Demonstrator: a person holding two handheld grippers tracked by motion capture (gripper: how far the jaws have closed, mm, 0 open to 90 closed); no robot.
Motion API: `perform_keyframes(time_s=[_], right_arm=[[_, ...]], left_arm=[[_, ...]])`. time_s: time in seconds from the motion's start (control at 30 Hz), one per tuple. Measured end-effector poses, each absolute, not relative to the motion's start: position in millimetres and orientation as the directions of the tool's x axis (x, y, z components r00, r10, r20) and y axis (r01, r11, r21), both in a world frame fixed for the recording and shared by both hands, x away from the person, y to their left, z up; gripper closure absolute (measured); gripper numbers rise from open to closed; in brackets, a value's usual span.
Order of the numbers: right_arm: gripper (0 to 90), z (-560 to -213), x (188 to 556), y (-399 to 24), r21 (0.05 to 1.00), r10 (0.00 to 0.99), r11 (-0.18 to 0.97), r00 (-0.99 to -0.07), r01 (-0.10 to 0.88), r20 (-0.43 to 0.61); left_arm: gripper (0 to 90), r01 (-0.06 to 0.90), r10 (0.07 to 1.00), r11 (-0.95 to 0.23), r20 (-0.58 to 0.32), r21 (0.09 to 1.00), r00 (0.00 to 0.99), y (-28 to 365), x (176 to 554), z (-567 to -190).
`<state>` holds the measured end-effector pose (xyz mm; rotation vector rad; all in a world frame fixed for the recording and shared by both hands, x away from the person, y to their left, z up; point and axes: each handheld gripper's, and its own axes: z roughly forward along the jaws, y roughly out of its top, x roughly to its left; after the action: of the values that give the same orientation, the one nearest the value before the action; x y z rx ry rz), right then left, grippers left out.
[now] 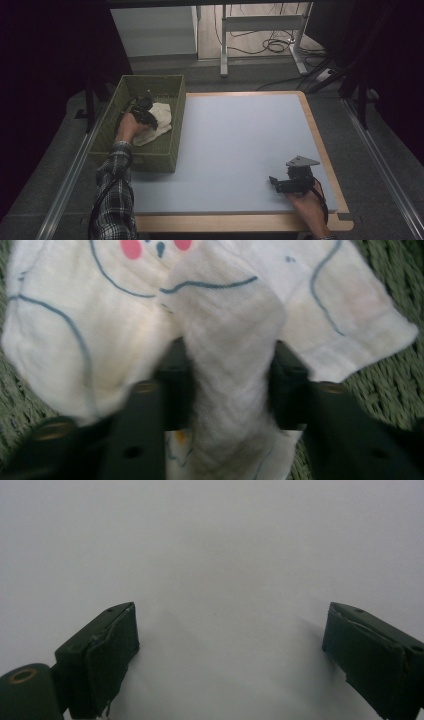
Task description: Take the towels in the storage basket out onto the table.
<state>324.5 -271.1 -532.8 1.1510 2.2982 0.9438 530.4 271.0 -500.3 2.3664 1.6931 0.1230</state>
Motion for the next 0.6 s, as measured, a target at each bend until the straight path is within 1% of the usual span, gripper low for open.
perform_keyframes(time_s=[0.03,0.13,0.23,0.3,0.37,0.47,0.6], right_arm=[[8.1,-533,325,-271,0.721,0.813,0.432,-0.580,0.542,-0.051],[8.1,-533,325,-271,0.720,0.813,0.433,-0.580,0.542,-0.051],[8.1,-533,325,-271,0.720,0.813,0.433,-0.581,0.542,-0.051],[8.1,-533,325,-271,0.720,0.813,0.432,-0.580,0.542,-0.051],[8.1,-533,325,-271,0.721,0.813,0.432,-0.580,0.542,-0.051],[8.1,-533,325,-271,0.721,0.813,0.432,-0.580,0.542,-0.050],[8.1,-533,324,-271,0.721,0.813,0.432,-0.580,0.542,-0.051]], left_arm=[[69.0,0.924,0.942,-0.307,-0.065,0.228,0.329,270,530,-500],[74.6,0.925,0.941,-0.306,-0.078,0.226,0.330,270,529,-499],[75.9,0.929,0.940,-0.285,-0.120,0.237,0.320,276,529,-496],[76.0,0.926,0.939,-0.269,-0.143,0.265,0.313,278,527,-493],[76.0,0.912,0.935,-0.281,-0.130,0.298,0.330,278,524,-486],[75.8,0.901,0.935,-0.269,-0.132,0.341,0.329,279,518,-476],[75.5,0.886,0.932,-0.272,-0.125,0.376,0.339,280,508,-464]])
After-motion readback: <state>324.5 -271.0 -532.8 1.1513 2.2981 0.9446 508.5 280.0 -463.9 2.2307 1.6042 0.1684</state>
